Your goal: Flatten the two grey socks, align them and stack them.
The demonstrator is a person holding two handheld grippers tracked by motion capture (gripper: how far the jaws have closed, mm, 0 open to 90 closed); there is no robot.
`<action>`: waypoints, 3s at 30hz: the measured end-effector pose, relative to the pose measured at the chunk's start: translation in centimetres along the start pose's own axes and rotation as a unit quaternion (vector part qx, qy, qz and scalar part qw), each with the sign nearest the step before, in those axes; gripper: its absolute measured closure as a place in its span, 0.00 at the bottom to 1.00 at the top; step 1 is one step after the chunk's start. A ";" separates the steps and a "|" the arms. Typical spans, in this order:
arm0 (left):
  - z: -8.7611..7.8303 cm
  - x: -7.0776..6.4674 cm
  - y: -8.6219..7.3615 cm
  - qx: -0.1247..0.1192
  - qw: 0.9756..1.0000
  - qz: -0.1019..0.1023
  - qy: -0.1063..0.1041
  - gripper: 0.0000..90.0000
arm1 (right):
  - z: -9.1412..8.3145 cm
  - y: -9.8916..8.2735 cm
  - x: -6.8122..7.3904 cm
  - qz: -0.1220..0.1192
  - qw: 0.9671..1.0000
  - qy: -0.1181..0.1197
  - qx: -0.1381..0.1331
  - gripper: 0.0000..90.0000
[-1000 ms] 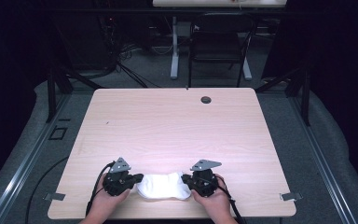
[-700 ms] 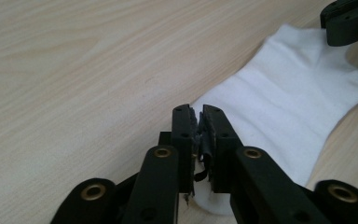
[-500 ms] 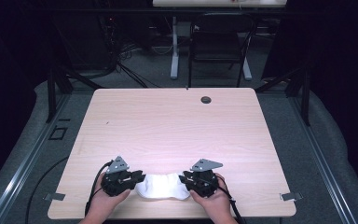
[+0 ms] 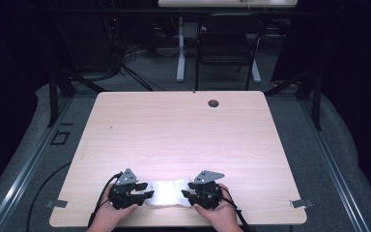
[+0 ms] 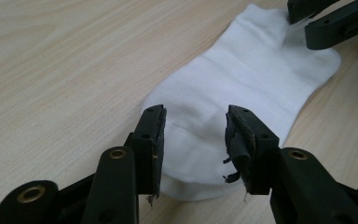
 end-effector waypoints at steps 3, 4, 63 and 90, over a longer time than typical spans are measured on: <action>0.2 -0.1 -0.2 0.004 1.000 0.004 0.002 0.62 | 0.3 -0.4 0.2 -0.010 1.000 -0.005 0.012 0.68; 0.2 -0.1 -0.2 0.005 1.000 0.006 0.002 0.61 | 0.5 -0.4 0.3 -0.011 1.000 -0.006 0.009 0.68; 1.9 2.2 1.1 -0.031 0.999 -0.014 0.009 0.59 | 1.4 -0.2 -2.0 0.028 0.999 -0.027 0.003 0.67; -3.3 4.0 -0.1 -0.063 0.996 -0.050 0.040 0.51 | -3.6 -0.2 -2.2 0.018 0.998 -0.047 -0.036 0.55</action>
Point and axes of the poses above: each handheld gripper's, and its own axes: z roughly forward along the jaws, y roughly out of its top, x roughly to its left, the point moved 5 cm from there along z, roughly forward along the jaws, and after that the axes turned 11 degrees about x, right-handed, at the moved point
